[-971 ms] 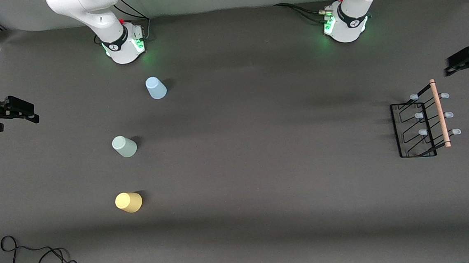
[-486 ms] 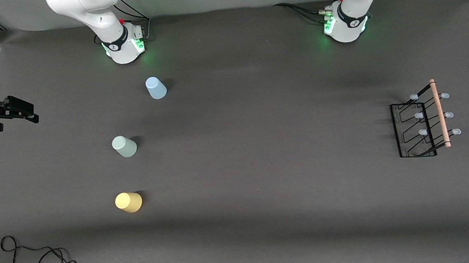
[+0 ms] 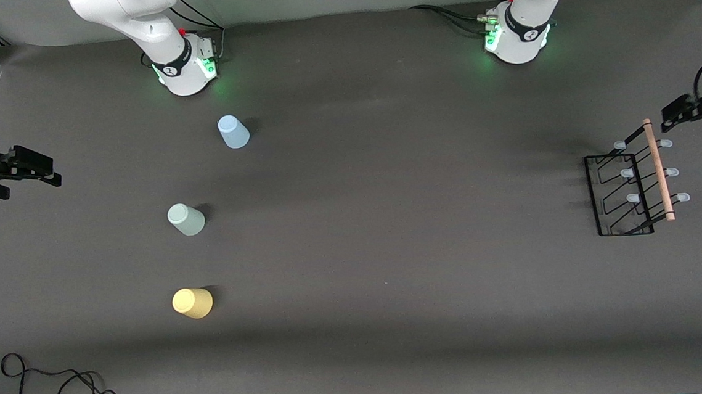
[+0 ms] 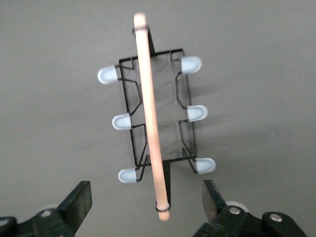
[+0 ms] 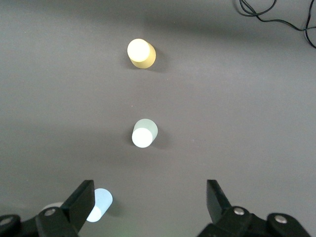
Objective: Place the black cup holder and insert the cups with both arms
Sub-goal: 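Close the left gripper on the wooden dowel of the rack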
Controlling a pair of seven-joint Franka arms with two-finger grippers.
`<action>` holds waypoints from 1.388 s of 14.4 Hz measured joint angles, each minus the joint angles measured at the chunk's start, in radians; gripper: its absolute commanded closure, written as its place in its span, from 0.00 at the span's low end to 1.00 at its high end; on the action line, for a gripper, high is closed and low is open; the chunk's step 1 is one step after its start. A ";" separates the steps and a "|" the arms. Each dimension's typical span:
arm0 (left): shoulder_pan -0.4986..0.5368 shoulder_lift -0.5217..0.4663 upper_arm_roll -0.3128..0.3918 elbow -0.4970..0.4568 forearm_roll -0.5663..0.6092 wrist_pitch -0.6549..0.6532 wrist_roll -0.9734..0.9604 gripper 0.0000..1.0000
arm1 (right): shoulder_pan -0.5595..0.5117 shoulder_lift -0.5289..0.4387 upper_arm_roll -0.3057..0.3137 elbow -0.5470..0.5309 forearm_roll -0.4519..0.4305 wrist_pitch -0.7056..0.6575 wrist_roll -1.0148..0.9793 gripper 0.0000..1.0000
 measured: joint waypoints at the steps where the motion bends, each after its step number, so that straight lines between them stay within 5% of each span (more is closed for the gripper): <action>1: 0.004 0.027 0.000 -0.010 0.000 0.033 0.010 0.00 | 0.000 0.000 0.000 -0.014 0.001 0.018 0.000 0.00; 6: 0.003 0.137 -0.008 -0.013 0.000 0.107 0.025 0.07 | 0.000 -0.006 0.000 -0.060 0.002 0.062 0.000 0.00; 14: -0.001 0.173 -0.017 0.013 0.000 0.134 0.026 0.95 | 0.000 -0.030 0.000 -0.067 0.002 0.058 0.030 0.00; 20: -0.001 0.174 -0.019 0.045 -0.002 0.082 0.029 1.00 | 0.000 -0.035 0.000 -0.067 0.002 0.057 0.039 0.00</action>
